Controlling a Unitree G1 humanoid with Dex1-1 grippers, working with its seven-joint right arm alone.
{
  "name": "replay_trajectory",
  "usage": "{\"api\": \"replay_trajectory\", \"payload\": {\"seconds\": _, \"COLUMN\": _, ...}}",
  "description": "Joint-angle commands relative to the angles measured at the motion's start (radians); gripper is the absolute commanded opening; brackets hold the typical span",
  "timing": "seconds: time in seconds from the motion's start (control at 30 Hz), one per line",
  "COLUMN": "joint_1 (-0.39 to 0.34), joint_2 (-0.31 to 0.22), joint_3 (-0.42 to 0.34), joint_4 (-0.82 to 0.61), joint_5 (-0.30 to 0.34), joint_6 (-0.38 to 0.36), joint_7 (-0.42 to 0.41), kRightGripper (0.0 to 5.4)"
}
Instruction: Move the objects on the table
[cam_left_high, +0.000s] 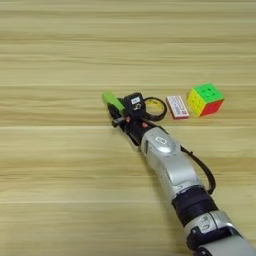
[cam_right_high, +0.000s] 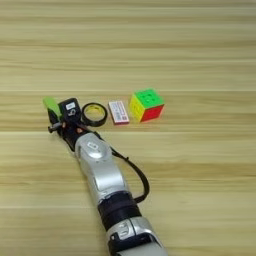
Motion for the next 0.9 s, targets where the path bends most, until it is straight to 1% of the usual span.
{"api": "replay_trajectory", "payload": {"seconds": 0.03, "joint_1": -0.047, "joint_2": 0.009, "joint_3": -0.004, "joint_4": -0.022, "joint_5": 0.001, "joint_6": -0.015, "joint_7": -0.006, "kRightGripper": 1.39}}
{"api": "replay_trajectory", "payload": {"seconds": 0.3, "joint_1": -0.049, "joint_2": 0.008, "joint_3": -0.005, "joint_4": -0.025, "joint_5": 0.0, "joint_6": -0.012, "joint_7": -0.007, "kRightGripper": 1.39}}
{"api": "replay_trajectory", "payload": {"seconds": 0.37, "joint_1": -0.047, "joint_2": 0.005, "joint_3": 0.001, "joint_4": -0.042, "joint_5": -0.003, "joint_6": 0.007, "joint_7": -0.004, "kRightGripper": 1.39}}
{"api": "replay_trajectory", "payload": {"seconds": 0.53, "joint_1": -0.054, "joint_2": -0.016, "joint_3": 0.027, "joint_4": -0.119, "joint_5": -0.035, "joint_6": 0.09, "joint_7": -0.004, "kRightGripper": 1.39}}
{"api": "replay_trajectory", "payload": {"seconds": 0.63, "joint_1": -0.056, "joint_2": -0.026, "joint_3": 0.04, "joint_4": -0.175, "joint_5": -0.055, "joint_6": 0.165, "joint_7": -0.007, "kRightGripper": 1.39}}
{"api": "replay_trajectory", "payload": {"seconds": 0.77, "joint_1": -0.049, "joint_2": -0.033, "joint_3": 0.052, "joint_4": -0.261, "joint_5": -0.06, "joint_6": 0.232, "joint_7": 0.0, "kRightGripper": 1.39}}
{"api": "replay_trajectory", "payload": {"seconds": 0.9, "joint_1": -0.055, "joint_2": -0.04, "joint_3": 0.059, "joint_4": -0.295, "joint_5": -0.062, "joint_6": 0.284, "joint_7": 0.003, "kRightGripper": 1.39}}
